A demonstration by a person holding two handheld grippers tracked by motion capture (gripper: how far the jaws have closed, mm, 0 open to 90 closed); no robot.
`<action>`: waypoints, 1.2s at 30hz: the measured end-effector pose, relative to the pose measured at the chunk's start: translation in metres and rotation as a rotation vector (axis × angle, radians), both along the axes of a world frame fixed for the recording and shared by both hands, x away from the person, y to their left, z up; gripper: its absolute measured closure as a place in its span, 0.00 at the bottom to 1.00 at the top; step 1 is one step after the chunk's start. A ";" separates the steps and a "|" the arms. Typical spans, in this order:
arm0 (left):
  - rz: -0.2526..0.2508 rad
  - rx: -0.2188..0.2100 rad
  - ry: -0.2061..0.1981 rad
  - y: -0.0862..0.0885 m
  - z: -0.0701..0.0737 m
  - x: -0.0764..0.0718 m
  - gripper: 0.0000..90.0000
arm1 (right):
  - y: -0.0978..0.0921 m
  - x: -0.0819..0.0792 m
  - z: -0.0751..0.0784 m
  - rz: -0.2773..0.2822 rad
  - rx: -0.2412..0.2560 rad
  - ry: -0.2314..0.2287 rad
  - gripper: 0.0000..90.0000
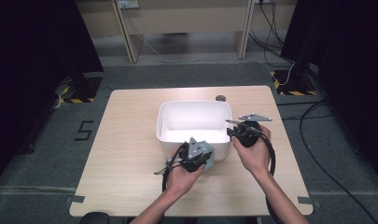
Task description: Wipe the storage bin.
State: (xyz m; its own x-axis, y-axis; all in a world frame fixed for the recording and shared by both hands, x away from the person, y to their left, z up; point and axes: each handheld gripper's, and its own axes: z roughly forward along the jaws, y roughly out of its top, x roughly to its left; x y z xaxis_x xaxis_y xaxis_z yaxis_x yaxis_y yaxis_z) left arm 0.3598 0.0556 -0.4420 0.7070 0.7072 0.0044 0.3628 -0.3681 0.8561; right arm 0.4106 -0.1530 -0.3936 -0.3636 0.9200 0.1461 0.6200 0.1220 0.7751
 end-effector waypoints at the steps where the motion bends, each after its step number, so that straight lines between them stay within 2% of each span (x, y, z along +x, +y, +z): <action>1: 0.000 0.000 0.000 0.000 0.000 0.000 0.90 | 0.000 0.000 0.000 0.000 0.000 0.000 0.80; 11: -0.001 0.007 -0.003 -0.001 -0.003 0.000 0.90 | 0.000 0.000 0.000 0.000 -0.001 -0.001 0.80; 18: -0.005 0.035 0.003 -0.005 -0.013 0.001 0.90 | 0.000 0.000 0.000 0.001 0.000 -0.002 0.80; 22: -0.004 0.030 0.009 -0.006 -0.016 0.001 0.90 | 0.000 0.000 0.000 0.002 0.001 -0.002 0.80; 27: -0.003 0.038 0.005 -0.007 -0.020 0.001 0.90 | 0.000 0.000 0.000 0.003 -0.002 -0.003 0.80; 36: 0.000 0.056 0.020 -0.008 -0.031 0.002 0.90 | 0.000 0.000 0.000 0.003 0.001 -0.002 0.80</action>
State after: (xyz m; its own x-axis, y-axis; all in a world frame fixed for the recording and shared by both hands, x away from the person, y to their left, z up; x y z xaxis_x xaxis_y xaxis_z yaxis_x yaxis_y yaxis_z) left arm 0.3617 0.0479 -0.4731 0.7071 0.7065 0.0300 0.3794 -0.4149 0.8270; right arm 0.4105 -0.1534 -0.3938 -0.3665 0.9189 0.1463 0.6182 0.1230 0.7763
